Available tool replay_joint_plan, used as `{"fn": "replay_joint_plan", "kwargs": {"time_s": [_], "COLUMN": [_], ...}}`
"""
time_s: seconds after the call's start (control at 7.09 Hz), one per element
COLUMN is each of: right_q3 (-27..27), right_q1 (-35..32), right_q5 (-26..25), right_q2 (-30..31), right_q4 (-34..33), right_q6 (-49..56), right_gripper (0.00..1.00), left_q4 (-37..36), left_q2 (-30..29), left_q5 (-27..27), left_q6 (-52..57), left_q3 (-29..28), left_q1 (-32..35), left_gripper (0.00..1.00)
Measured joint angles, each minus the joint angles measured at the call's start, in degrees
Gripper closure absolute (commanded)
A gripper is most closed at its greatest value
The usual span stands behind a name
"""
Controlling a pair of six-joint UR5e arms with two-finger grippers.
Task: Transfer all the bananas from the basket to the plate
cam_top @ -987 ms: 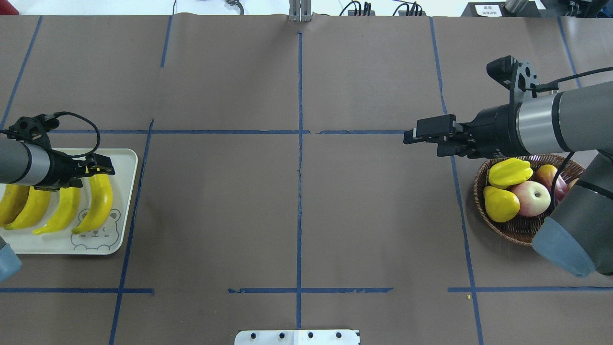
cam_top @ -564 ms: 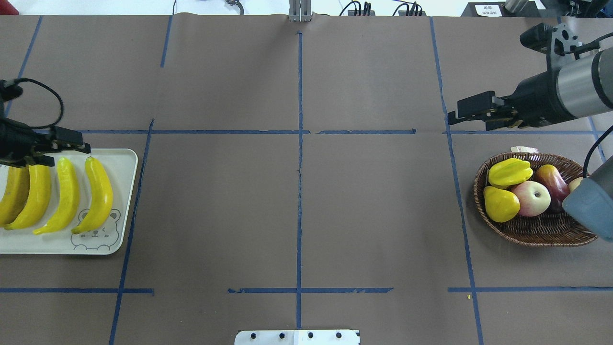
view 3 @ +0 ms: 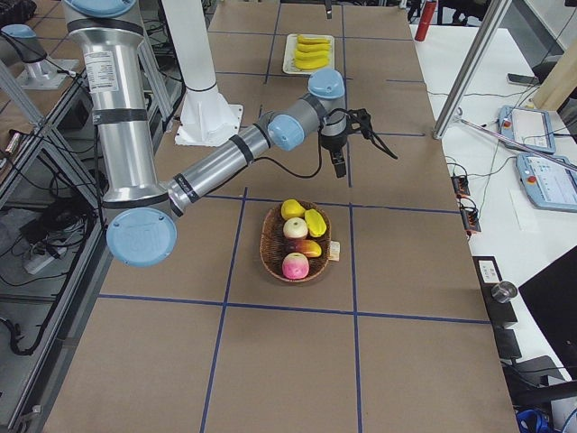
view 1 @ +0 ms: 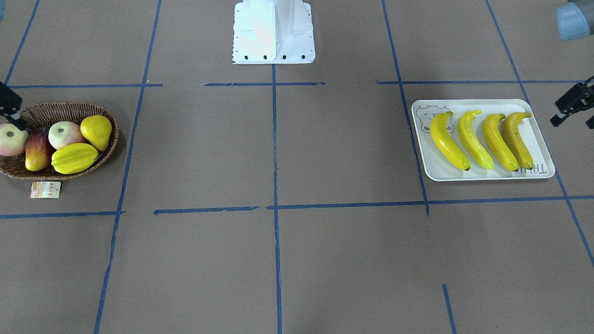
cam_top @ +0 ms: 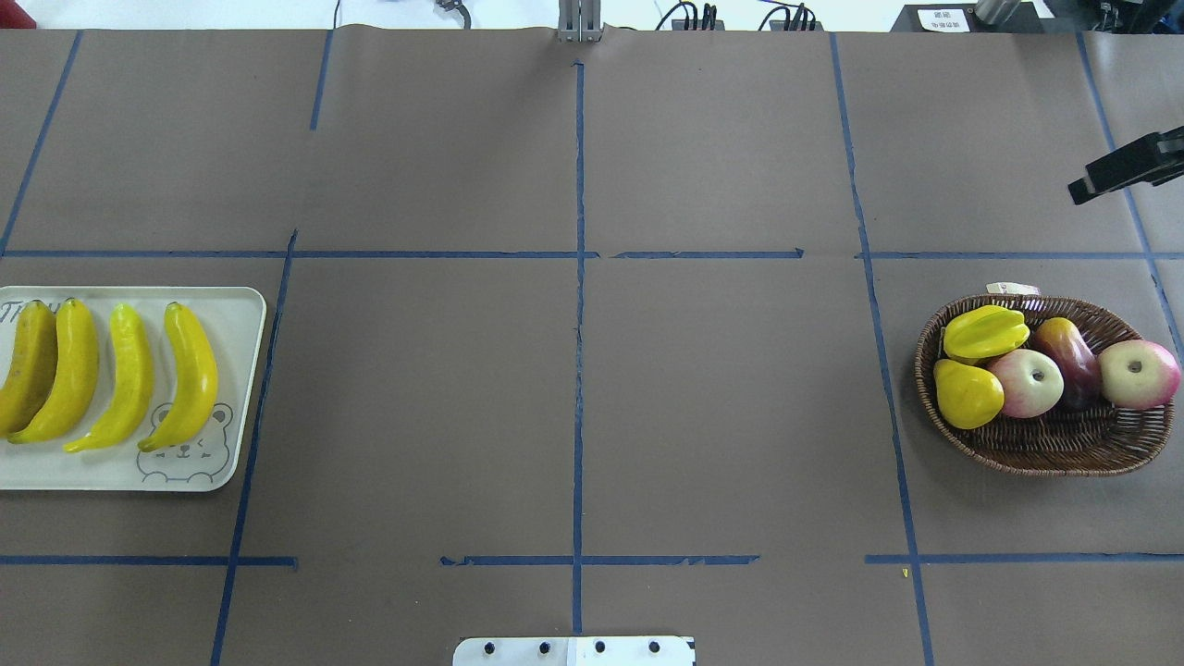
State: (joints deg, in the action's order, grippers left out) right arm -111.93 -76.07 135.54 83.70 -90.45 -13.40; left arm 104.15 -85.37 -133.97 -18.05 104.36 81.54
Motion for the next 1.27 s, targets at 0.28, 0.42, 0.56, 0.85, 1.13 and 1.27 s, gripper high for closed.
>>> {"fn": "replay_joint_plan", "kwargs": {"time_s": [0.28,0.42,0.56,0.85,1.13,1.27], "right_q3": [7.5,10.4,12.2,13.3,13.1,13.8], "right_q1": [-7.8,-10.1,-12.1,-15.4,-16.1,-16.5], "right_q5": [5.8,6.5,6.7,6.9,6.6,6.2], "right_q2": [1.0,2.1,3.4,7.3,9.0,9.3], "right_q4": [-1.3,-1.9,-3.3,-4.9,-5.0,-5.0], "right_q6": [14.3,20.1,24.0,26.2,25.6,25.7], "right_gripper": [0.00,0.00,0.00,0.00,0.00,0.00], "left_q4": [-15.7,-20.4,-22.8,-23.5,-23.4,-23.4], "left_q2": [-0.3,-0.2,0.1,0.6,0.6,0.6], "left_q5": [-0.2,-0.2,-0.4,-1.5,-3.4,-4.0], "left_q6": [20.0,25.0,27.2,28.0,26.0,24.7], "left_q3": [-0.8,-1.4,-2.6,-5.6,-6.2,-6.2], "left_q1": [7.7,9.7,10.9,11.5,11.6,11.5], "left_gripper": [0.00,0.00,0.00,0.00,0.00,0.00]}}
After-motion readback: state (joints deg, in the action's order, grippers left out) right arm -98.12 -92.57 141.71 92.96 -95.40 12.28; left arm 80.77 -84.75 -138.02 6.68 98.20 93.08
